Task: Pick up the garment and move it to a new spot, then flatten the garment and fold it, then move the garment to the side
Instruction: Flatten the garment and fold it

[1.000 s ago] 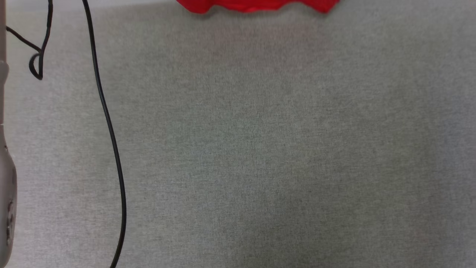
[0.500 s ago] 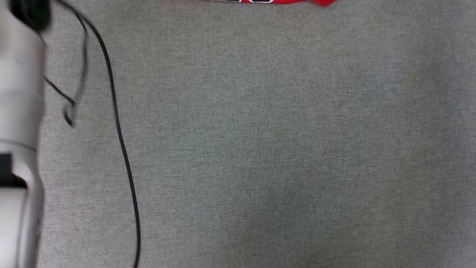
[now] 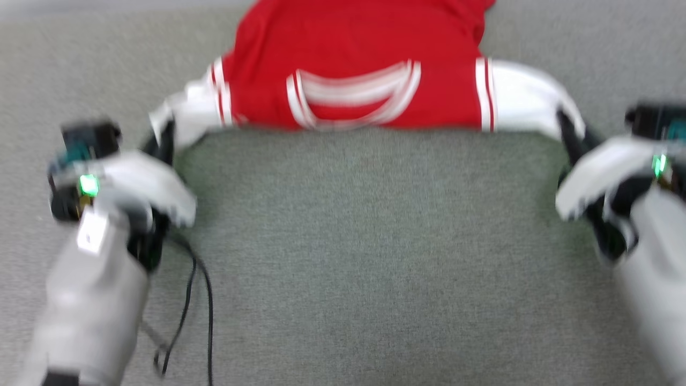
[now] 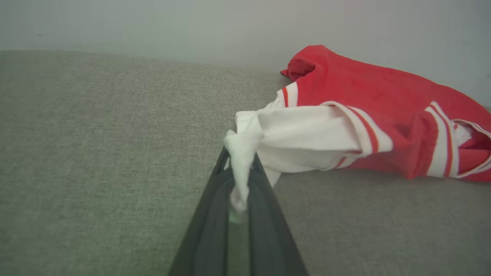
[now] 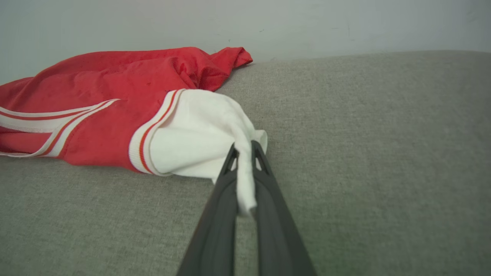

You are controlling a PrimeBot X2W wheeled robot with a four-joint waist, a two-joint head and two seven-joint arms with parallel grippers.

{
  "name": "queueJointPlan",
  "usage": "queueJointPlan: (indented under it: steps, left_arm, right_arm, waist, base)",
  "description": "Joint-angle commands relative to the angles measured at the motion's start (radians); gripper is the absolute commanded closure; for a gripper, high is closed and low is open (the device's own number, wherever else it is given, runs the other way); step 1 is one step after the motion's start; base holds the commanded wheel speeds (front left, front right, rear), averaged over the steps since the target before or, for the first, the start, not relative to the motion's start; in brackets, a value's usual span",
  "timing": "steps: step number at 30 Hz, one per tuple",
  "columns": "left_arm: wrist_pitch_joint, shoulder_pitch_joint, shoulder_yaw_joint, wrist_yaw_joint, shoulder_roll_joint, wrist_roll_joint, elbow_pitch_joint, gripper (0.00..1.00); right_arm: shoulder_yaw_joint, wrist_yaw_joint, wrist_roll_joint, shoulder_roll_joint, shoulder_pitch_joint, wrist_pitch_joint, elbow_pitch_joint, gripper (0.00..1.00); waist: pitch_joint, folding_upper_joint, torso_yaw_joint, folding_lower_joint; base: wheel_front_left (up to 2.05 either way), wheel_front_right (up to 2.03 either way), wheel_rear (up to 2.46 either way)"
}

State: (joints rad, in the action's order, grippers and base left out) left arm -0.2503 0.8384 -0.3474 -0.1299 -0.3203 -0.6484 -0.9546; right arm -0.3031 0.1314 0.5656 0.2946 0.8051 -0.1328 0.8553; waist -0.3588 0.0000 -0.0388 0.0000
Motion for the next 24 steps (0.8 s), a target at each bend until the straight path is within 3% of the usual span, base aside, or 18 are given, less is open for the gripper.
queueJointPlan:
  steps: [1, 11, 20, 24]
  left_arm:
    - [-0.01, -0.073, -0.001, 0.0, -0.013, -0.008, 0.029, 1.0]
    - [-0.012, -0.453, 0.035, 0.03, -0.051, -0.046, 0.237, 1.0]
    - [0.009, -0.769, 0.046, 0.148, -0.089, -0.058, 0.478, 1.0]
    - [0.021, -0.882, 0.044, 0.18, -0.094, -0.069, 0.567, 1.0]
  right_arm:
    - [0.0, -0.001, 0.025, 0.004, -0.07, -0.01, -0.02, 1.0]
    - [0.048, -0.001, 0.062, 0.005, -0.417, -0.004, -0.166, 1.0]
    - [0.173, -0.002, 0.031, -0.042, -0.721, 0.038, -0.314, 1.0]
    - [0.237, -0.002, 0.002, -0.08, -0.84, 0.053, -0.368, 1.0]
  waist:
    - [0.067, 0.0, 0.01, 0.0]
    - [0.229, 0.0, 0.007, 0.0]
    - [0.325, 0.0, 0.011, 0.0]
    - [0.354, 0.0, 0.016, 0.0]
  base:
    - [0.0, 0.0, 0.0]
    - [0.0, 0.0, 0.0]
    - [0.0, 0.0, 0.0]
    - [0.0, 0.0, 0.0]
